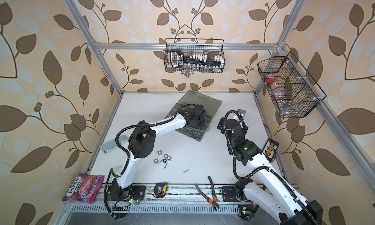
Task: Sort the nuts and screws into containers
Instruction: 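Open the left gripper to drop the black nut into the nut compartment, then move the left gripper back over the nut cluster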
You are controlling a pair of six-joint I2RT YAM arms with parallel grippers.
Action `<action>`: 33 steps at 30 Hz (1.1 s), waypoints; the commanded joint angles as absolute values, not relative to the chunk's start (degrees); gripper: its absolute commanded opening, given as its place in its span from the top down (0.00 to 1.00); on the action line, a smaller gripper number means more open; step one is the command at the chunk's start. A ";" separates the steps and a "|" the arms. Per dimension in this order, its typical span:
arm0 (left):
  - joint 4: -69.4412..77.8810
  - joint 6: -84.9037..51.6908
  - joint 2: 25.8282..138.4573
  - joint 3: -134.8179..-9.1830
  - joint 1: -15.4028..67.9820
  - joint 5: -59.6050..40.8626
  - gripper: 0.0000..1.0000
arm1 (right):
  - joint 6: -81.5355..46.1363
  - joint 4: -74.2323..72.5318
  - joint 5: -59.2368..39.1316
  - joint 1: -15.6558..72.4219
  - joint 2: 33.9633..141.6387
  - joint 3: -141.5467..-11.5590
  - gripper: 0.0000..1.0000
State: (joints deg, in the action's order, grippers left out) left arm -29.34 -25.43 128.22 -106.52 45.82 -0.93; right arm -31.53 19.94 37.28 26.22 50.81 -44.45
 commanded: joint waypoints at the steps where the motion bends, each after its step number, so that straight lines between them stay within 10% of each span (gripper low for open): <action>1: -29.72 -25.40 127.87 -109.26 46.32 -2.34 0.55 | -31.97 19.92 37.10 26.04 50.63 -43.76 0.00; 12: -28.64 -24.80 116.11 -102.49 46.32 0.59 0.50 | -32.08 17.47 35.77 26.10 50.83 -42.72 0.00; 33: -38.36 -53.19 67.96 -48.28 46.36 12.50 0.39 | -32.19 16.08 37.62 26.03 51.04 -41.52 0.00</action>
